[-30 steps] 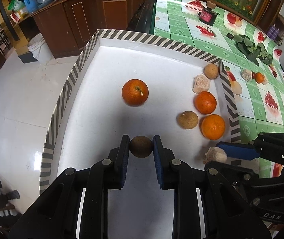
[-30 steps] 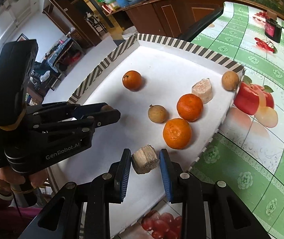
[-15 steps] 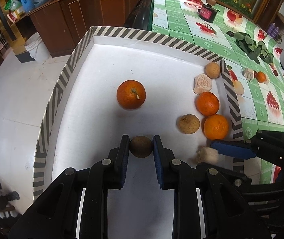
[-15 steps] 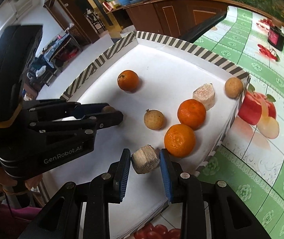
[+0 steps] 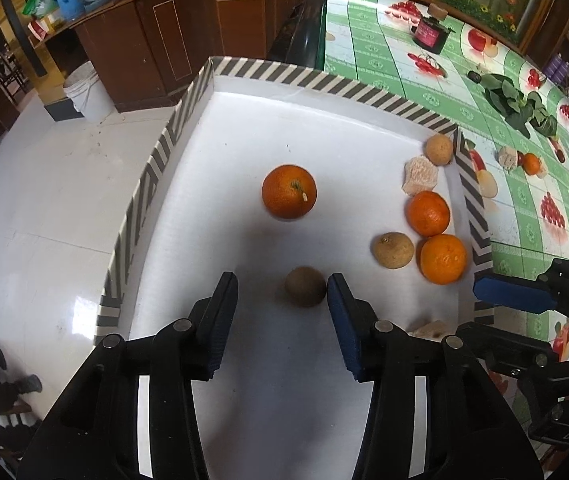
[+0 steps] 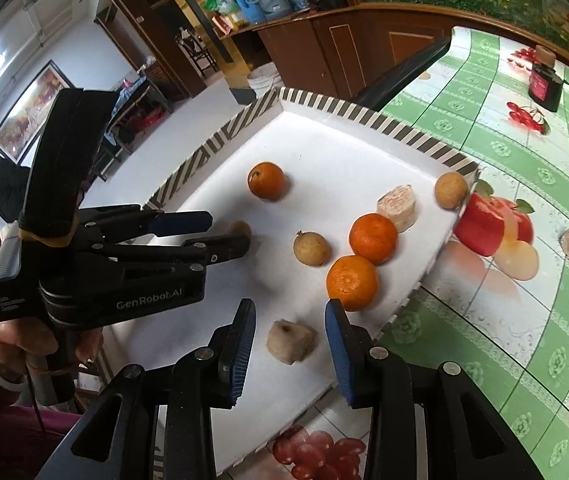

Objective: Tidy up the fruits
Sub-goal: 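Open both tools to drop the kiwi and bread cube into the tray, then move both open tools back over the foods on the tablecloth, then grasp a beige bread cube with the left tool while the right tool grasps a round beige bread, then carry the bread cube and round bread over the white tray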

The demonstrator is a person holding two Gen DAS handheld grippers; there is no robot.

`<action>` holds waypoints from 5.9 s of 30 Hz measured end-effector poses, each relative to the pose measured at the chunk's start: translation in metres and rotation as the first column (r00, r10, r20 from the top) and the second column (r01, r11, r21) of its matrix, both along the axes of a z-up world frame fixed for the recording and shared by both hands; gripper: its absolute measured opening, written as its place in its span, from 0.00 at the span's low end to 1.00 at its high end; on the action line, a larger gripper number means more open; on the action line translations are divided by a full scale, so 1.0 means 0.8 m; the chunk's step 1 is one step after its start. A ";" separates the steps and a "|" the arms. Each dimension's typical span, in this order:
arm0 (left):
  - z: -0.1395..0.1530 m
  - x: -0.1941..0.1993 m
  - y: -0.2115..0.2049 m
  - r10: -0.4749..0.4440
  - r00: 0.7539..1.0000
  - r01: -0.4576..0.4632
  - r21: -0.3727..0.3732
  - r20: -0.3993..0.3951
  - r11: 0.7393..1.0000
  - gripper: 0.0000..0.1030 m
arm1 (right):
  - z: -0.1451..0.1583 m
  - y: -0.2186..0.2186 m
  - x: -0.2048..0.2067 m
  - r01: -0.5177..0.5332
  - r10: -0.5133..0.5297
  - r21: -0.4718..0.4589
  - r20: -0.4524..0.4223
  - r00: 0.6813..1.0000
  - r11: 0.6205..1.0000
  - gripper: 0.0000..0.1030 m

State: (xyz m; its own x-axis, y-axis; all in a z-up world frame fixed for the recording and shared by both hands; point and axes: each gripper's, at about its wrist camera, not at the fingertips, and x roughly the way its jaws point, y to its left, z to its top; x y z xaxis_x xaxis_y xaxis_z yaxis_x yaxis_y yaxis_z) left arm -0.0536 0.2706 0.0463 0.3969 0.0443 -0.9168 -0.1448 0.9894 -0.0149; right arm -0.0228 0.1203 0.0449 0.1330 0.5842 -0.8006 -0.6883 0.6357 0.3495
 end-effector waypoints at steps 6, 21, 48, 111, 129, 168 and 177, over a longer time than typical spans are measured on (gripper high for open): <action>0.015 -0.002 -0.009 -0.003 1.000 0.003 0.003 0.025 1.000 0.45 | 0.007 -0.015 -0.009 0.014 -0.014 0.012 0.006 1.000 1.000 0.34; 0.031 0.010 -0.064 -0.053 0.997 0.055 -0.023 0.048 0.998 0.45 | 0.013 -0.101 -0.008 0.135 -0.135 0.003 0.001 0.991 0.991 0.34; 0.037 0.049 -0.162 -0.168 0.985 0.172 -0.112 0.044 0.979 0.45 | -0.005 -0.276 0.067 0.411 -0.411 -0.055 0.002 0.912 0.910 0.34; -0.031 0.217 -0.277 -0.367 0.929 0.370 -0.128 0.052 0.920 0.45 | -0.031 -0.314 0.205 0.395 -0.390 -0.068 0.077 0.918 0.916 0.28; -0.016 0.178 -0.274 -0.363 0.931 0.365 -0.088 0.046 0.927 0.29 | -0.023 -0.324 0.163 0.414 -0.413 -0.060 0.031 0.910 0.908 0.27; 0.028 -0.010 -0.069 -0.068 0.996 0.069 -0.018 0.052 0.997 0.30 | 0.021 -0.107 -0.007 0.131 -0.131 -0.005 0.000 0.991 0.991 0.27; 0.018 -0.027 -0.016 0.001 1.000 -0.001 -0.012 0.027 1.000 0.30 | 0.015 -0.040 -0.020 0.023 -0.023 -0.002 -0.007 1.000 1.000 0.27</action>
